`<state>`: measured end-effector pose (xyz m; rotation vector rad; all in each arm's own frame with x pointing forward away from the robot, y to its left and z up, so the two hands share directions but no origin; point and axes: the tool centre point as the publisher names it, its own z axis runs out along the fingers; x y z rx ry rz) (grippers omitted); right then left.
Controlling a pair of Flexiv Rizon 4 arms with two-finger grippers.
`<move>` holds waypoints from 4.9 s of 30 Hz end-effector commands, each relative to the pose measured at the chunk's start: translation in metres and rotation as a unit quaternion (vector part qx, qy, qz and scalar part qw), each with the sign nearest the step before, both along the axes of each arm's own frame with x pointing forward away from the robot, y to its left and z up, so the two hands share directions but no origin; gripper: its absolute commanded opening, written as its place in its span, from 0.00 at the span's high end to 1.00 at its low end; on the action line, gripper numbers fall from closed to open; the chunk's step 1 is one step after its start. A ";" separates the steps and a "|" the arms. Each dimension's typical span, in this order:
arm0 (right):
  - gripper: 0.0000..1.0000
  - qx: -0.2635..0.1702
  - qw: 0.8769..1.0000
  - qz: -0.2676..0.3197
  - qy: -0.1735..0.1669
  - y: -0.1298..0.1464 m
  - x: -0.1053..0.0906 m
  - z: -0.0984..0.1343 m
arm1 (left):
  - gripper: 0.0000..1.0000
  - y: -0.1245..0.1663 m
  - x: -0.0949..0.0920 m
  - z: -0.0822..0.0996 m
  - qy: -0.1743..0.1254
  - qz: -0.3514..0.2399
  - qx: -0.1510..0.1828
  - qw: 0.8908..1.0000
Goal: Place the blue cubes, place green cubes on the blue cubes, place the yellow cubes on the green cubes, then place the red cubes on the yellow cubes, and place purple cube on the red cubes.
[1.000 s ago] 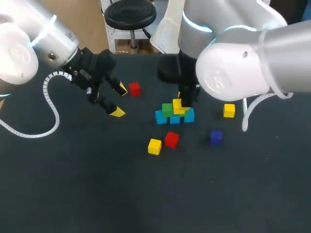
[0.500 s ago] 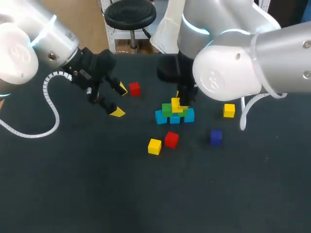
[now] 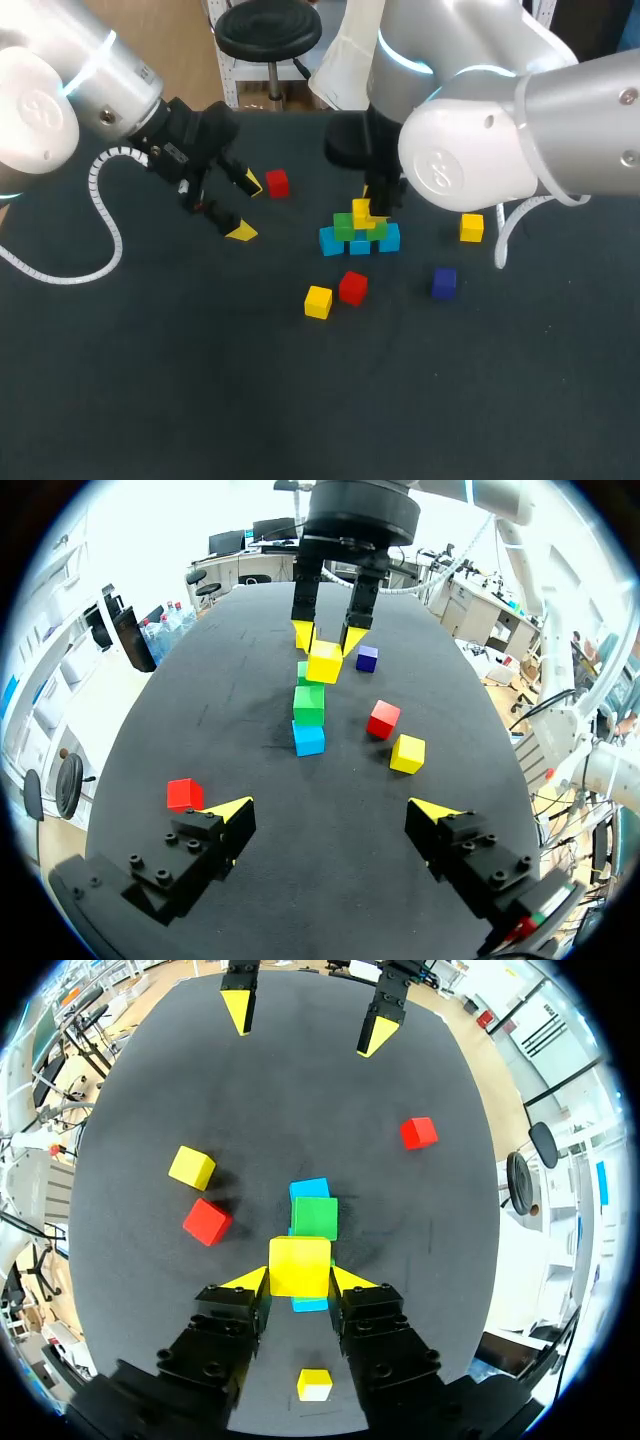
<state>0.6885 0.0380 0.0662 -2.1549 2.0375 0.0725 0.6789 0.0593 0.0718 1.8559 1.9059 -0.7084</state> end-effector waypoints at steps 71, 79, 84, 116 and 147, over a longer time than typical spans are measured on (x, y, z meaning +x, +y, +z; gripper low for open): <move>0.75 0.001 1.000 0.000 0.006 0.004 0.008 -0.007 | 0.00 0.001 0.000 -0.001 -0.001 -0.001 -0.001 1.000; 0.69 0.000 1.000 0.001 0.006 0.004 0.008 -0.007 | 0.00 0.001 0.000 -0.001 -0.001 -0.001 -0.001 1.000; 0.65 0.001 1.000 0.000 0.006 0.004 0.008 -0.007 | 0.00 0.001 0.000 -0.001 -0.001 -0.001 -0.001 1.000; 0.00 0.063 0.990 -0.124 0.025 -0.126 -0.012 -0.003 | 0.00 0.001 0.000 -0.001 -0.001 -0.001 -0.001 1.000; 0.00 0.047 0.992 -0.103 0.054 -0.164 0.016 -0.057 | 0.00 0.001 0.000 -0.001 -0.001 -0.001 -0.001 1.000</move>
